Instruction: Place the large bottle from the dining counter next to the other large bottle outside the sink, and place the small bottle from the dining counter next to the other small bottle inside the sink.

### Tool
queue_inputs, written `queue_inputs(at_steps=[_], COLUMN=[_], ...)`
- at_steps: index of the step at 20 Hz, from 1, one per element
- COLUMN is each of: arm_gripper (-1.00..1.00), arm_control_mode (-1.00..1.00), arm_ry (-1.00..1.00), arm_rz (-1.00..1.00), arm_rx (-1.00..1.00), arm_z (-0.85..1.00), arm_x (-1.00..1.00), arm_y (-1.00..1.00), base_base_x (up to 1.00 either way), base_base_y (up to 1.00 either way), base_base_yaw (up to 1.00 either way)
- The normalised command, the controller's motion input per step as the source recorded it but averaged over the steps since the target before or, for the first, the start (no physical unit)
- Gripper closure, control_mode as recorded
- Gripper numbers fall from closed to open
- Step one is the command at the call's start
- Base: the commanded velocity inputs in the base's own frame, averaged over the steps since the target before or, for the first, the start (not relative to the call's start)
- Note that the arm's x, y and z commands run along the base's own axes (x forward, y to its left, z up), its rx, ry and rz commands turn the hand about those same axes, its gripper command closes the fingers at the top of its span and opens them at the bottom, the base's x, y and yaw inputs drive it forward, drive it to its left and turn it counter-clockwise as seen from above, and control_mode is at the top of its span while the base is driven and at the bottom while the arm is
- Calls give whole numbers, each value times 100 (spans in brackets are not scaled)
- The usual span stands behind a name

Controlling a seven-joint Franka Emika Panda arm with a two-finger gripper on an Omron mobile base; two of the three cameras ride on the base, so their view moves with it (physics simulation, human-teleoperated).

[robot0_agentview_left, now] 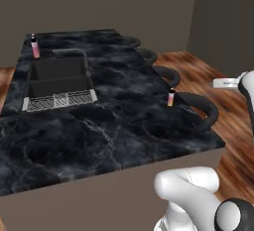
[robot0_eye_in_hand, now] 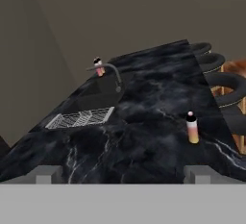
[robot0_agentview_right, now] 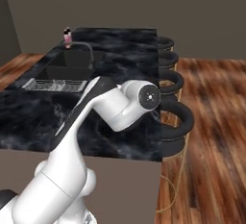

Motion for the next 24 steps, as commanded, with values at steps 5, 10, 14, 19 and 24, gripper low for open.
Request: queue_inputs(at_steps=[5, 10, 14, 19, 24], arm_gripper=[-100, -100, -100, -100, -100], arm_control_mode=[100, 100, 100, 100, 100], arm_ry=[0, 0, 0, 0, 0], arm_rz=[0, 0, 0, 0, 0], arm_rx=[0, 0, 0, 0, 0], arm_z=[0, 0, 0, 0, 0], arm_x=[0, 0, 0, 0, 0], arm_y=[0, 0, 0, 0, 0], base_base_x=[12, 21, 53, 63, 35], base_base_y=[-60, -17, 19, 14, 0], base_base_yaw=[20, 10, 0, 0, 0])
